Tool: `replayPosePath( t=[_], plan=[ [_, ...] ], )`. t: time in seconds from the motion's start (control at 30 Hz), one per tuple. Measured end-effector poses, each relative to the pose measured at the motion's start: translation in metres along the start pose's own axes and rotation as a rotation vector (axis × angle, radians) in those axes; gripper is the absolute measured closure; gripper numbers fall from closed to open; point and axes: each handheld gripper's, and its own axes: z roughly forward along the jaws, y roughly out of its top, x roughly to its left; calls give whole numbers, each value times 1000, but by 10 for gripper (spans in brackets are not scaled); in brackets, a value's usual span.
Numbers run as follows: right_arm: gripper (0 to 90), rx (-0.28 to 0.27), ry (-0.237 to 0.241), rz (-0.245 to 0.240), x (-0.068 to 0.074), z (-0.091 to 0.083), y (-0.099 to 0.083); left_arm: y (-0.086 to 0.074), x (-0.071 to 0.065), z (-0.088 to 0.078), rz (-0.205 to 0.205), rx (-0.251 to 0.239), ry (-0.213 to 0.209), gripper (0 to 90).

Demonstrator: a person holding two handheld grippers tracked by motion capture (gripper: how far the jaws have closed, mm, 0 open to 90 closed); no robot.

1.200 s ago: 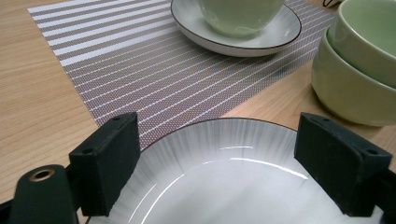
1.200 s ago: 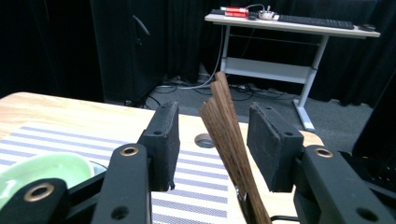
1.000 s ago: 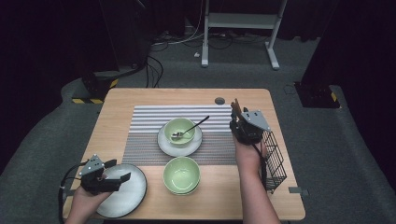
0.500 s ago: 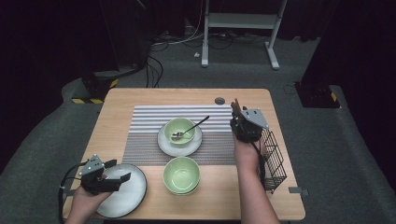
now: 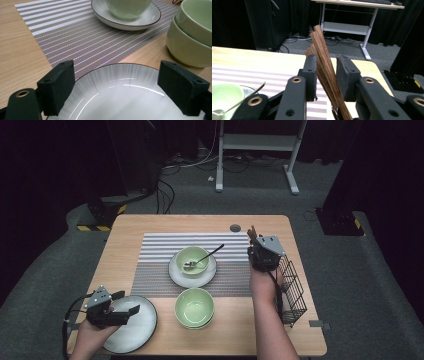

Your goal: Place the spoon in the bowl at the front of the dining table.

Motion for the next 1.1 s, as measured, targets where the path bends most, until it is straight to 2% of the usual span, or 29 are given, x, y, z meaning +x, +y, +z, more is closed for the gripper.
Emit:
replayPosePath(
  t=[0.27, 0.73, 1.1],
  plan=[
    [743, -13, 3, -12, 0, -4, 1, 0, 1, -1, -3, -4, 0, 148],
    [751, -44, 43, -58, 3, -32, -3, 0, 0, -1, -3, -8, -1, 148],
    [747, -68, 69, -75, 6, -49, -8, 0, -3, 2, 6, -1, -6, 148]
  ],
)
